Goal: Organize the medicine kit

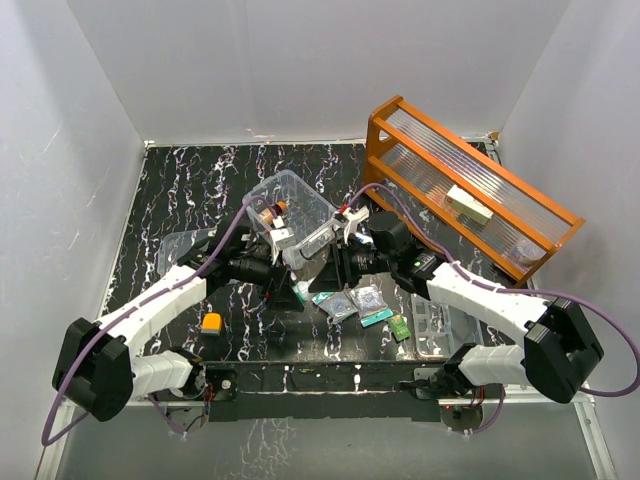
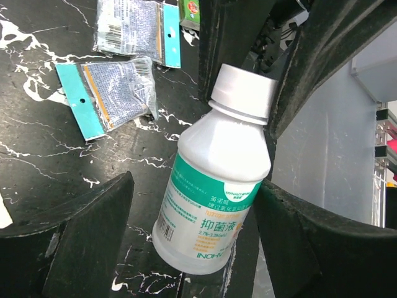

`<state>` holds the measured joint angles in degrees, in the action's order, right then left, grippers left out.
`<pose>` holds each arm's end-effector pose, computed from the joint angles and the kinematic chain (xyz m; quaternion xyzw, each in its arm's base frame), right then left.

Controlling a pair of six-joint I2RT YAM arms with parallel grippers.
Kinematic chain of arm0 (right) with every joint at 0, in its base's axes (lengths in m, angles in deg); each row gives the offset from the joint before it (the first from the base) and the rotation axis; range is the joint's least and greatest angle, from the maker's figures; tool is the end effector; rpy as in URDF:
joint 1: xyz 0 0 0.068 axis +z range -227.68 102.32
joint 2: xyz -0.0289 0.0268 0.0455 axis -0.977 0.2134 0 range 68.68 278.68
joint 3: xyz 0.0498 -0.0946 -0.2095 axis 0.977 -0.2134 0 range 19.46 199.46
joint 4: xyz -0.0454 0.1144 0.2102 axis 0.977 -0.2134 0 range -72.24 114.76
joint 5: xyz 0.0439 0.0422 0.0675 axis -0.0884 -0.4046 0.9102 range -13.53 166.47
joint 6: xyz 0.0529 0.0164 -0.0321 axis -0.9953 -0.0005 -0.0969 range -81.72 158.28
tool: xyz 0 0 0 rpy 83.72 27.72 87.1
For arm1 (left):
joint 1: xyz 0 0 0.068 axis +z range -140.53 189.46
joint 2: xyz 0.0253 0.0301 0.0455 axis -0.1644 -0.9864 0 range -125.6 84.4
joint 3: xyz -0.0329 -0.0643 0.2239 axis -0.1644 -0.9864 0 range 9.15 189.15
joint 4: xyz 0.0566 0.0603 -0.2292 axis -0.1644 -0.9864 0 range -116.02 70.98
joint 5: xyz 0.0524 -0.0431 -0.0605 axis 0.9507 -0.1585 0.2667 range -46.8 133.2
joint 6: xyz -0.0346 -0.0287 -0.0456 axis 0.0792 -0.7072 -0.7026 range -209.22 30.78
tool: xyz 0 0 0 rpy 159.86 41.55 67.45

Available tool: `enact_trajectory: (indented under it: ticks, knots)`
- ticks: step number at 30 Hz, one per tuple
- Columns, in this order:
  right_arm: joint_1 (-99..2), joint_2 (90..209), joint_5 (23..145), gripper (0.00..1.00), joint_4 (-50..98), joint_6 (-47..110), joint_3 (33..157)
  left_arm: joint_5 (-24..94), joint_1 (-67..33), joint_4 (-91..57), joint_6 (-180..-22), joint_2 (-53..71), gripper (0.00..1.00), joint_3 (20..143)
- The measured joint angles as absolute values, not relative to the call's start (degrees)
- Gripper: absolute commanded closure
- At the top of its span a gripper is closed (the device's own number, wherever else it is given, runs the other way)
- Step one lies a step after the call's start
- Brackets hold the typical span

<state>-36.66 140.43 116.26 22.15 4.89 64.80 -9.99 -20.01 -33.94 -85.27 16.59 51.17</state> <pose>0.1879 0.2054 0.2260 -0.2262 0.7970 0.5220 0.2028 0.1921 -0.1543 0.2100 0.4125 0.7247 -0.4792 0.2737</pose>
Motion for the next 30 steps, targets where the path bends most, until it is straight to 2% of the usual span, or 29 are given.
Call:
enact_trajectory:
  ticks: [8,13,17,18,21,25,27,30]
  knots:
    - [-36.7,141.4,117.4,1.0,23.6,4.0,64.8,-11.4,-20.0,-33.9,-85.0,18.0,0.3,51.2]
    - [-36.7,144.0,119.3,1.0,23.7,3.4,65.8,-10.7,-20.0,-34.0,-84.9,19.2,0.4,51.2]
    - [-36.7,144.9,120.0,1.0,23.7,3.1,66.1,-10.2,-20.0,-34.1,-84.5,19.4,0.51,51.6]
    - [-36.7,144.9,119.9,1.0,23.7,3.1,66.2,-10.3,-20.0,-34.2,-84.3,19.4,0.52,51.6]
    - [-36.7,145.0,120.2,1.0,23.6,2.9,66.5,-10.4,-20.0,-34.4,-83.5,19.7,0.41,51.6]
    - [-36.7,145.2,121.3,1.0,23.8,2.0,67.0,-10.4,-20.0,-35.1,-82.0,20.2,0.42,51.6]
    - [-36.7,145.3,121.5,1.0,23.8,1.7,67.1,-10.4,-20.0,-35.5,-81.5,20.5,0.47,51.6]
    - [-36.7,145.5,121.7,1.0,23.9,1.3,67.1,-10.9,-20.0,-35.9,-80.7,20.9,0.6,51.6]
